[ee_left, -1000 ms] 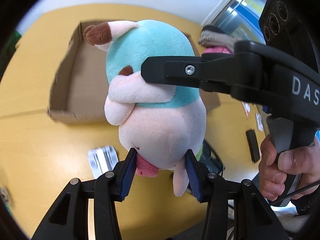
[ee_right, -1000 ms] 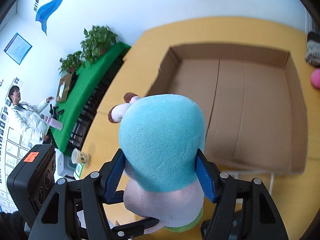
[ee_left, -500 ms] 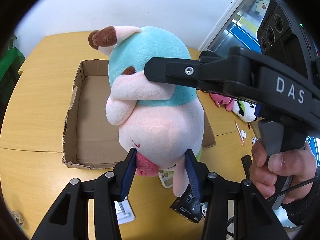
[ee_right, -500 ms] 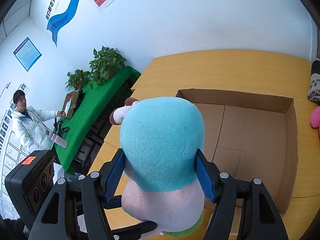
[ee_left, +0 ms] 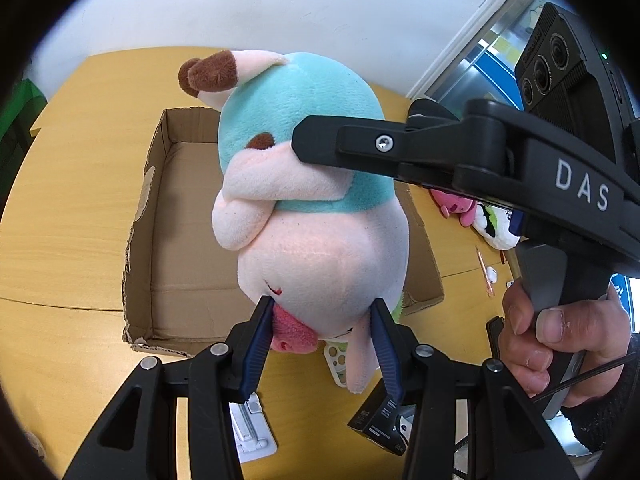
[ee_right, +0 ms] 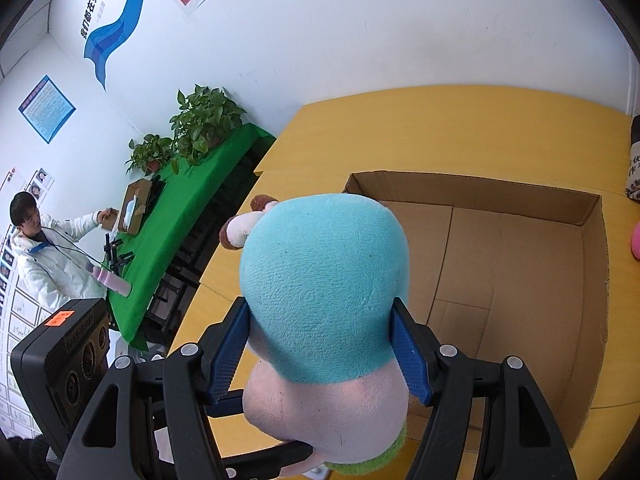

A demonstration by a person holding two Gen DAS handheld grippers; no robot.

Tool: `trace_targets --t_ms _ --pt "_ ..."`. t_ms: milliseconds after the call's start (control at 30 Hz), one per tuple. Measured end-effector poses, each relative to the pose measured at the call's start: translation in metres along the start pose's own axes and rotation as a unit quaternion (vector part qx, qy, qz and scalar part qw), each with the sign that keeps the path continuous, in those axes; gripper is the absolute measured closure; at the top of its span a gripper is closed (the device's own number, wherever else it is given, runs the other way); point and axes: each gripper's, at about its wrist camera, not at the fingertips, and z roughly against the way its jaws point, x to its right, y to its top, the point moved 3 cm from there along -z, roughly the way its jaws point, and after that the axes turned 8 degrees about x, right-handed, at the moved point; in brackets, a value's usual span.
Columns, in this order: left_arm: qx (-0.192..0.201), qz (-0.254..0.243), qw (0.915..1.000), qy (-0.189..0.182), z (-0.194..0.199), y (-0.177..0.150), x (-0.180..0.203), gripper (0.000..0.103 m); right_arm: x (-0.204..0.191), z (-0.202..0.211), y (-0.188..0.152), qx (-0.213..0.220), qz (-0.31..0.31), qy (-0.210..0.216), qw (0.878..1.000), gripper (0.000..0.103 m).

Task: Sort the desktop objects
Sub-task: 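Carry the plush pig in the left gripper over the cardboard box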

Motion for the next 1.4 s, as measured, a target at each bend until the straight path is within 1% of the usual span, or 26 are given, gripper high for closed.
trace_targets --t_ms 433,733,1033,1400 --pt "-0.014 0.019 0.9997 -0.002 -0.02 0.016 -0.025 0.057 0.006 -0.042 0.015 -0.024 0.001 0.004 1.0 0.031" --pt "-0.027 0.027 0.9993 -0.001 -0.035 0.022 -0.038 0.057 0.02 -0.066 0.016 -0.037 -0.006 0.004 0.999 0.031" --pt "-0.041 0.032 0.9987 -0.001 -0.049 0.027 -0.047 0.057 0.037 -0.083 0.013 -0.047 -0.022 0.006 0.999 0.031" --pt "-0.05 0.039 0.998 0.002 -0.058 0.031 -0.055 0.057 0.047 -0.099 0.014 -0.055 -0.034 0.011 0.998 0.031"
